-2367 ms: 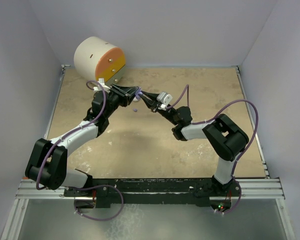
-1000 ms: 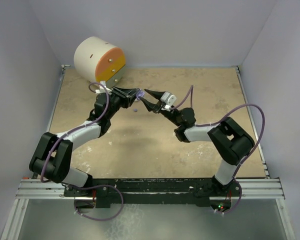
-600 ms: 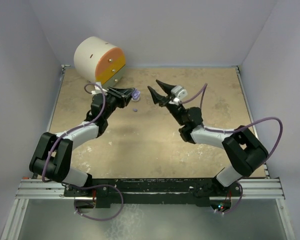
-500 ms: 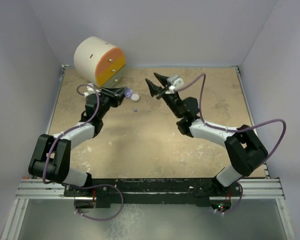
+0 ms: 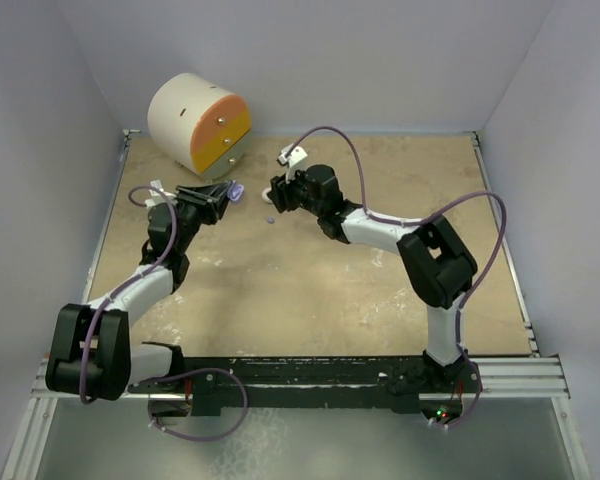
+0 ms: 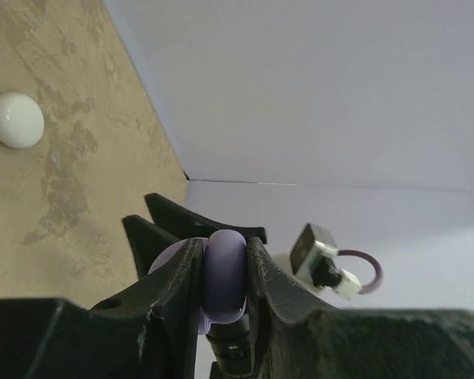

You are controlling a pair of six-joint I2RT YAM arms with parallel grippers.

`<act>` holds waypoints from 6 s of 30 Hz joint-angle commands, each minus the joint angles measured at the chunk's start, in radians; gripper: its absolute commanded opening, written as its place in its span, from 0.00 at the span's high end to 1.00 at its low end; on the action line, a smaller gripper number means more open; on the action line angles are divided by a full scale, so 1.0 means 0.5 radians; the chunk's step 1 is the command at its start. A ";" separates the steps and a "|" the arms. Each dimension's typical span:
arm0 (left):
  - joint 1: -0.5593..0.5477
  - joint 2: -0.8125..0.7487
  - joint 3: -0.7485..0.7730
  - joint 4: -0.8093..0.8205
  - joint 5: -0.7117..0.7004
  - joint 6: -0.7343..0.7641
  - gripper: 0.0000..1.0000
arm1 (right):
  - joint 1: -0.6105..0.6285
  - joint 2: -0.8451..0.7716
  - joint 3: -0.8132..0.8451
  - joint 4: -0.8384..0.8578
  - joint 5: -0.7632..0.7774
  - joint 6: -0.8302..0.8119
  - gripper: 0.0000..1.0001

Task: Insert the wireless bluetooth earbuds into the charging case
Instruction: Adjust the earbud at the center of the board.

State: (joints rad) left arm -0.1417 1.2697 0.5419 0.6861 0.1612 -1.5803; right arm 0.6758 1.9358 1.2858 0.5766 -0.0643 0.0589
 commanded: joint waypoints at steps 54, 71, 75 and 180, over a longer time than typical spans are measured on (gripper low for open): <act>0.105 -0.038 -0.117 0.184 0.147 -0.085 1.00 | 0.003 0.715 0.700 -0.434 -0.444 0.470 0.43; 0.118 -0.034 -0.094 0.154 0.159 -0.067 1.00 | 0.004 0.745 0.691 -0.573 -0.311 0.431 0.42; 0.118 -0.037 -0.094 0.151 0.158 -0.067 1.00 | 0.007 0.752 0.685 -0.612 -0.334 0.404 0.42; 0.118 -0.126 -0.100 0.026 0.109 -0.042 1.00 | -0.334 0.448 0.196 -1.305 0.697 0.037 0.42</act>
State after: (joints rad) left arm -0.0917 1.2060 0.4709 0.6563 0.2127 -1.6123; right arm 0.5343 2.1487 1.4403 0.0978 0.2165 0.0891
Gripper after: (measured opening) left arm 0.246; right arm 0.573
